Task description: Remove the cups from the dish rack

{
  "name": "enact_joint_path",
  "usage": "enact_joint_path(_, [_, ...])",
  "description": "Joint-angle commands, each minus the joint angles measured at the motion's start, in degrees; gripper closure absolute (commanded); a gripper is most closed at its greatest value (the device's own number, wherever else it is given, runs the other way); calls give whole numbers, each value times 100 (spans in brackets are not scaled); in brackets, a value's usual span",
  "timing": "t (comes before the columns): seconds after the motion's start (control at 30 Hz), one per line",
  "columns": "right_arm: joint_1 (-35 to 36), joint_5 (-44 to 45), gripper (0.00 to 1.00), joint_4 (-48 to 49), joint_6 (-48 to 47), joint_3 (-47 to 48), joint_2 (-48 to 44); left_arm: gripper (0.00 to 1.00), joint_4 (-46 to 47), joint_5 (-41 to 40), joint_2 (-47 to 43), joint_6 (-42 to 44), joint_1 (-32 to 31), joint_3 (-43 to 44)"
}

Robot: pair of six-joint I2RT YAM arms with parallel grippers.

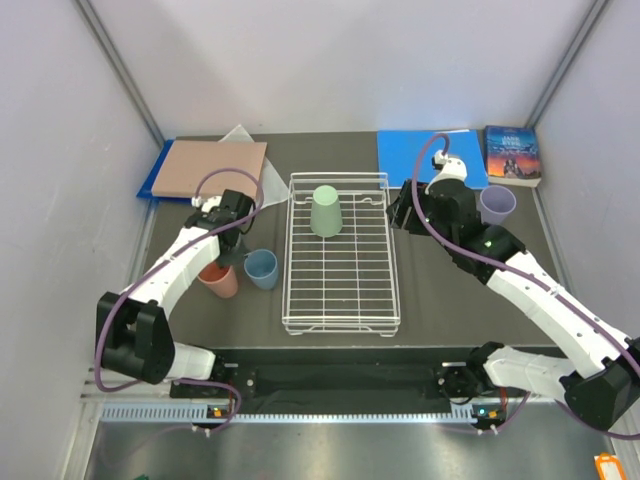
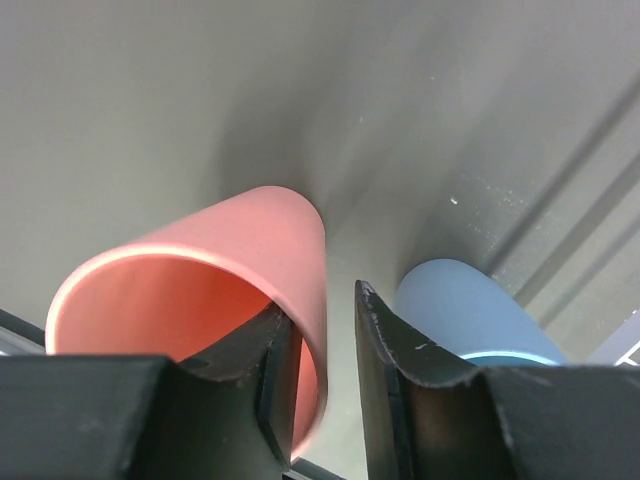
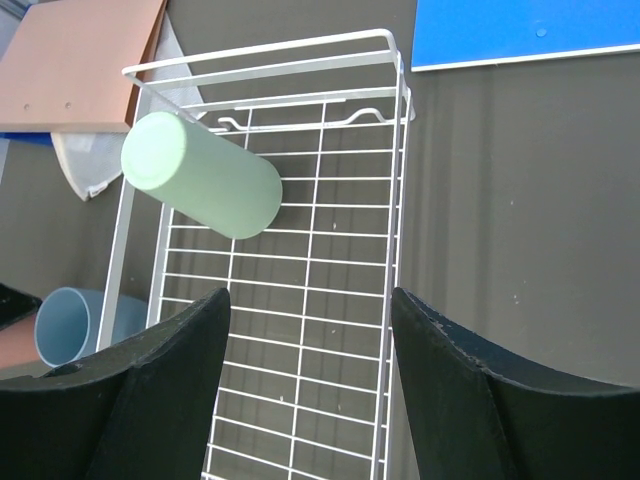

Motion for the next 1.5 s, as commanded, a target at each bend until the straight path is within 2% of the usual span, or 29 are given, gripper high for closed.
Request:
enact_joint_path(0.0, [-13,-28,35,229,-28,43,-54,67,-38,-99,-164,49,43,111])
enact_joint_path(0.17, [-4,-54,35,238,15,-1,-71,63,-135,-178,-304,102,52,242])
enact_joint_path(0.3, [-13,-107,35,256,51,16,-71,44,-556,-266,-419,137,61,909])
enact_joint_path(0.33, [-13,-107,35,264,42,33,-63,35,-644,-292,-436,146,52,1355])
enact_joint_path(0.5, [-4,-142,35,291,42,113,8,18,-1233,-591,-428,251,52,2684])
enact_joint_path(0.57, [-4,-142,35,291,24,156,43,16,-1016,-400,-488,304,52,3010])
enact_joint_path(0.7, [-4,-151,35,317,-19,209,78,13,-68,812,-472,278,-53,2801])
enact_joint_path(0.77, [-13,-133,35,273,-54,306,104,11,268,973,-253,313,-351,2704])
enact_joint_path(0.83, [-4,-107,35,229,-125,376,105,9,585,781,71,409,-920,2739])
enact_joint_path(0.93, [-4,-28,35,159,-213,385,43,5,848,53,493,882,-1746,3046])
enact_joint_path(1.03, [-4,25,35,115,-222,359,8,1,1391,-117,697,1435,-2048,3091])
enact_joint_path(1.13, [-4,86,35,89,-257,350,-36,1,1657,-12,968,1788,-2084,3151])
enact_joint_path(1.47, [-22,236,35,53,-415,403,17,1,1895,595,1813,1877,-2093,3222])
